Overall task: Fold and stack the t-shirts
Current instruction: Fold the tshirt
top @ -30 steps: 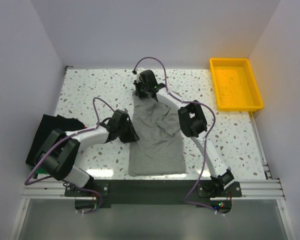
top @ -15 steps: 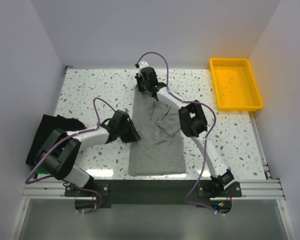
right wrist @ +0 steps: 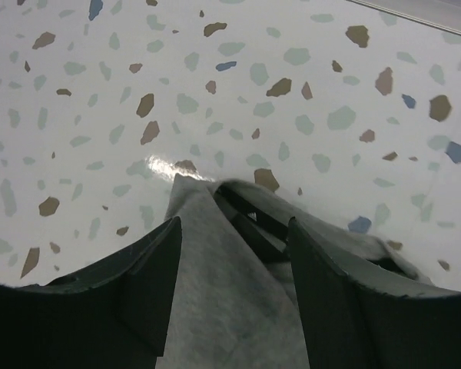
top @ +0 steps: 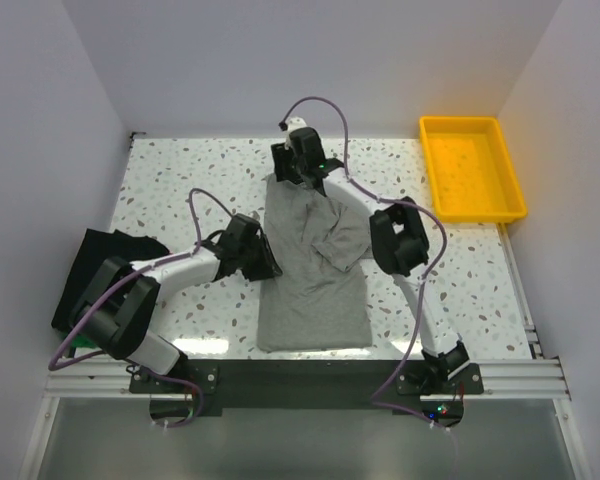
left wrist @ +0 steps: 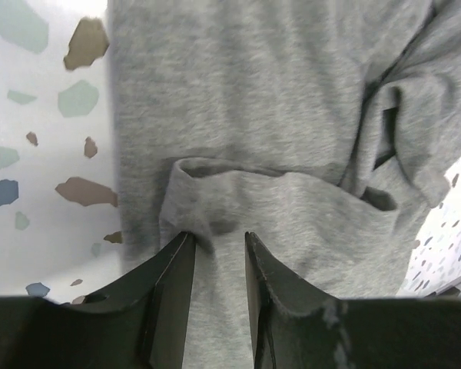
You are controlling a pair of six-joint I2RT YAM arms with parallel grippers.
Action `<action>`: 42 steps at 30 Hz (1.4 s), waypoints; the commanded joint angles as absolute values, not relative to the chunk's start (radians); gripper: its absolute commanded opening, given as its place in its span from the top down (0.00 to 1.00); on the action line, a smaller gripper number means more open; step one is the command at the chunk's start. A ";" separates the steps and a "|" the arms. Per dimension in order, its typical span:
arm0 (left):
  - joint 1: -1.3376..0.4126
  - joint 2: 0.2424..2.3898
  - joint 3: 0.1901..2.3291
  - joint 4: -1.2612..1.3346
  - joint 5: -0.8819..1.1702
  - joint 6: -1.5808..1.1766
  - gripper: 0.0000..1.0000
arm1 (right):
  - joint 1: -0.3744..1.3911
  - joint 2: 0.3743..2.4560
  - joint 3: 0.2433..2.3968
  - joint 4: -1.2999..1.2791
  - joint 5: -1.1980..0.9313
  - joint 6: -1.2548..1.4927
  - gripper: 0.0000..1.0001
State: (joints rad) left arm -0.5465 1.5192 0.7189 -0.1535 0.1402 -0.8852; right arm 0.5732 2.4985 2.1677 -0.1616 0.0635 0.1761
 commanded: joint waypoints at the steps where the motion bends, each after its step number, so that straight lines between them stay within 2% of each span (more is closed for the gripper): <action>1: -0.549 1.496 0.833 -0.192 0.114 -0.830 0.62 | 0.514 2.246 2.091 -0.192 0.095 0.241 0.39; 6: -0.528 1.502 0.916 -0.219 0.118 -0.811 0.62 | 0.427 2.044 1.819 -0.218 0.054 0.334 0.39; 9: -0.483 1.526 0.978 -0.201 0.112 -0.819 0.60 | 0.397 2.010 1.714 -0.219 -0.030 0.330 0.46; 13: -0.428 1.621 1.086 -0.186 0.117 -0.815 0.60 | 0.394 2.039 1.687 -0.264 -0.100 0.272 0.49; 20: -0.373 1.808 1.250 -0.138 0.159 -0.787 0.60 | 0.394 2.066 1.617 -0.259 -0.192 0.204 0.45; 24: -0.367 1.906 1.348 -0.140 0.167 -0.781 0.60 | 0.396 2.066 1.553 -0.241 -0.198 0.201 0.39; 32: -0.367 2.020 1.425 -0.141 0.157 -0.773 0.61 | 0.426 2.088 1.532 -0.233 -0.184 0.189 0.39; 40: -0.365 2.062 1.431 -0.141 0.150 -0.770 0.61 | 0.454 2.120 1.549 -0.244 -0.183 0.187 0.46; 42: -0.364 2.068 1.431 -0.141 0.150 -0.770 0.61 | 0.456 2.121 1.554 -0.248 -0.173 0.189 0.54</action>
